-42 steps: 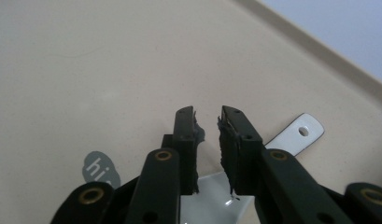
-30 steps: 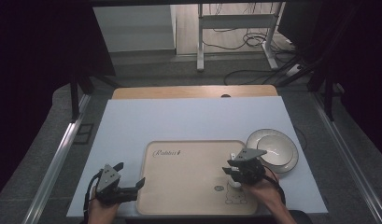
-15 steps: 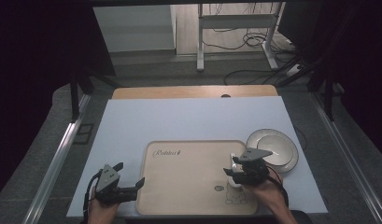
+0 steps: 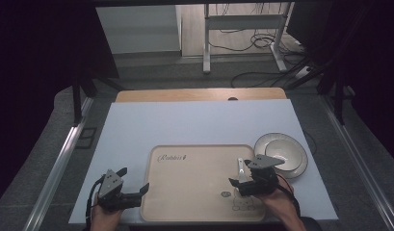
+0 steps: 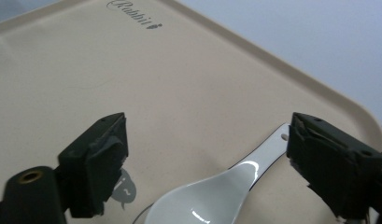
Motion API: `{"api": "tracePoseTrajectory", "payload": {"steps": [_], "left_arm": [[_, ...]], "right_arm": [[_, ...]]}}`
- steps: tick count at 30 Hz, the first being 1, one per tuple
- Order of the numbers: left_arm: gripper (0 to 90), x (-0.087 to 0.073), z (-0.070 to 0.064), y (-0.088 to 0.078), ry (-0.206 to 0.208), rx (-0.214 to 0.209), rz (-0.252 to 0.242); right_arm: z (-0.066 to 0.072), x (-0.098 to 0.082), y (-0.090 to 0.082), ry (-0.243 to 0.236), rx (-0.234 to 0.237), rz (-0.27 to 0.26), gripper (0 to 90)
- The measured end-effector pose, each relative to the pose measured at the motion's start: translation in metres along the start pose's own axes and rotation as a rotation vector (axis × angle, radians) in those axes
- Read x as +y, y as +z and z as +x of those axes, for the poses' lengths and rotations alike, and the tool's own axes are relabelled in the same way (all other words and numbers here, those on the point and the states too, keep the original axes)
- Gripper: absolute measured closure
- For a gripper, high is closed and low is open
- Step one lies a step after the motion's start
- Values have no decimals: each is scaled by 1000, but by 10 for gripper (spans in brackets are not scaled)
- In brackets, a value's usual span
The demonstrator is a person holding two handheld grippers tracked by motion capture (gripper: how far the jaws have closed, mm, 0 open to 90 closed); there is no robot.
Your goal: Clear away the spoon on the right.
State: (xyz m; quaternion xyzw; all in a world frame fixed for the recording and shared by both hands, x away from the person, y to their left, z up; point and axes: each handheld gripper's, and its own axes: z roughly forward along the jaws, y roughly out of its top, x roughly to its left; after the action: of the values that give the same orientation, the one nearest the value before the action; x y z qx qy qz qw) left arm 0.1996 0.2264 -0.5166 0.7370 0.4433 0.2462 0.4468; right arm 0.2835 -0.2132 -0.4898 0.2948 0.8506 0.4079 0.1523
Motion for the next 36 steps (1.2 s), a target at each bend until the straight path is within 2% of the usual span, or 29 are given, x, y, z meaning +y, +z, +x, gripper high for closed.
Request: {"api": "tracePoseTrajectory", "payload": {"steps": [1,7,18,21,25,36], "left_arm": [[47,0,0,0,0,-1,0],[47,0,0,0,0,-3,1],[45,0,-2,1,-2,-12,0],[45,0,-2,1,-1,-13,1],[46,0,-2,1,0,-10,0],[45,0,-1,0,5,0,-2]], "right_arm": [[2,-1,0,2,4,7,79],[4,-2,-3,-1,4,3,46],[1,0,-14,6,-17,-10,25],[0,0,-19,16,-21,-28,24],[-3,-2,-29,54,-31,-49,23],[-6,-8,-46,83,-83,-86,13]]}}
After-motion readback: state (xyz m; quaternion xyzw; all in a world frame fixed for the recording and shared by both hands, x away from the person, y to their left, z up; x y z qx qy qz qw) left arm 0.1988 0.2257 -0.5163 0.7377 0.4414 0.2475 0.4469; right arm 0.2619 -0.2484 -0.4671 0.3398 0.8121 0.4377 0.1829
